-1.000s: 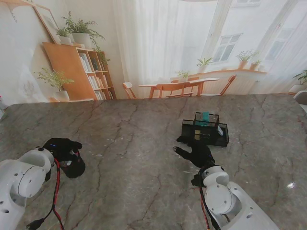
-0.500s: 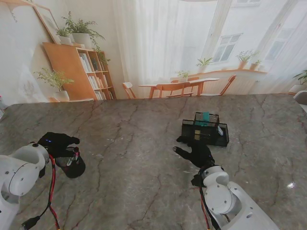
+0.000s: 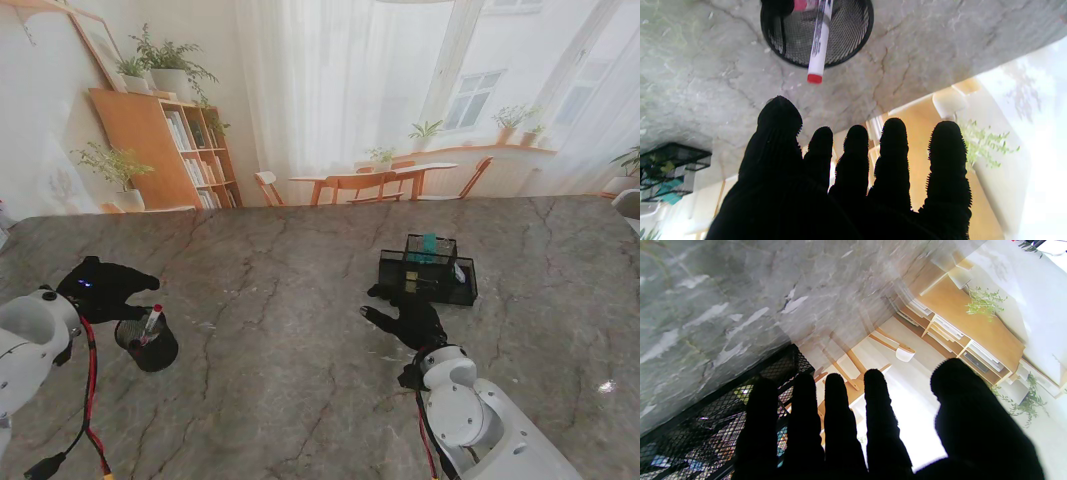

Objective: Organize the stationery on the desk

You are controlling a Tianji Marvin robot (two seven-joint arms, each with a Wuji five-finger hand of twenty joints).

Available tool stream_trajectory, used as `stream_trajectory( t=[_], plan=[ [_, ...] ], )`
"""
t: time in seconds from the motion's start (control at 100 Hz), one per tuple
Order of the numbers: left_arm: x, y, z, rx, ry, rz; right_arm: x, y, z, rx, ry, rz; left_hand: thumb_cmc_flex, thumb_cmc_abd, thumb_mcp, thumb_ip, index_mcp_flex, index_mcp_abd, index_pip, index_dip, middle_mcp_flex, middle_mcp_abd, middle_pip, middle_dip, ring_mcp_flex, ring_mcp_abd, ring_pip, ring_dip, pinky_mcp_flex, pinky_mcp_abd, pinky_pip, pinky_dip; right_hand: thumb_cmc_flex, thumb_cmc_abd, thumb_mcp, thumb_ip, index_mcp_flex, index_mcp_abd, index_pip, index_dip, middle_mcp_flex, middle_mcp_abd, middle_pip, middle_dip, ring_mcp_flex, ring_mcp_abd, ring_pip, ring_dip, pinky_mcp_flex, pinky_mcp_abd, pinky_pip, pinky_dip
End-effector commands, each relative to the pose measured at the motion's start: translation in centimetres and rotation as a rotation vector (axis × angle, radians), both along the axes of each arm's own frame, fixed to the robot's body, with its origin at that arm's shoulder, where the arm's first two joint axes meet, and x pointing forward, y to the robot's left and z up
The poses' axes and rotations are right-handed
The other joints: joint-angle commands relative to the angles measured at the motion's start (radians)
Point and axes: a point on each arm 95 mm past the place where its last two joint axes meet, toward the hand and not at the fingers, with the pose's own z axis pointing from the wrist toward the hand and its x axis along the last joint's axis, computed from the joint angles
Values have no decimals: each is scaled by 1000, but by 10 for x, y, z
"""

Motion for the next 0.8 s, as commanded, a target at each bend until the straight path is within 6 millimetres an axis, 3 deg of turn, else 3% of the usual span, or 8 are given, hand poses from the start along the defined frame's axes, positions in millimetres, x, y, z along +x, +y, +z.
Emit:
stream_trajectory(
  t=[0.0,0.18,0.34,0.59,0.79],
  plan=[
    [-4,-10,6,-29,-36,-31,-1,1,-3,2,11,13,-21,42,11,-47,-44,-5,-29,-14,-28,3,-17,-12,-28,23,-18,-9,-25,50,-27,34,-3,13,-14,27,11,-1,3,23,15,-3,21,15,3,-17,7,12,-9,-5,22,2],
    [-13,-32,15,-100,-117,-114,-1,2,-3,6,4,18,-56,68,8,-50,-70,1,-39,-19,-56,7,-25,-18,-61,24,-34,-21,-53,49,-53,29,-3,13,-14,27,7,-4,1,23,14,-4,20,14,3,-18,6,12,-10,-4,21,2],
    [-19,-62,7,-210,-171,-188,-2,4,0,11,-15,28,-95,100,7,-54,-109,7,-55,-26,-89,9,-33,-27,-111,28,-63,-46,-111,25,-114,10,-4,14,-14,27,8,-6,2,23,12,-6,19,14,-1,-19,-1,8,-12,-5,19,1],
    [-26,-111,-38,-399,-187,-227,-5,4,14,1,-56,64,-108,118,7,-57,-104,7,-47,-20,-88,4,-30,-32,-124,17,-71,-63,-137,-7,-154,2,-3,8,-12,27,0,-10,-1,22,8,-9,17,12,0,-22,-19,0,-16,-2,10,-3],
    [-28,-132,-77,-463,-185,-203,0,-6,38,-74,-109,151,-110,126,7,-57,-95,8,-41,-14,-78,1,-26,-29,-113,9,-66,-63,-131,-9,-155,7,4,-22,-3,28,-25,-21,-9,22,-21,-24,8,7,2,-26,-50,-18,-18,-17,-24,-26]
  ],
)
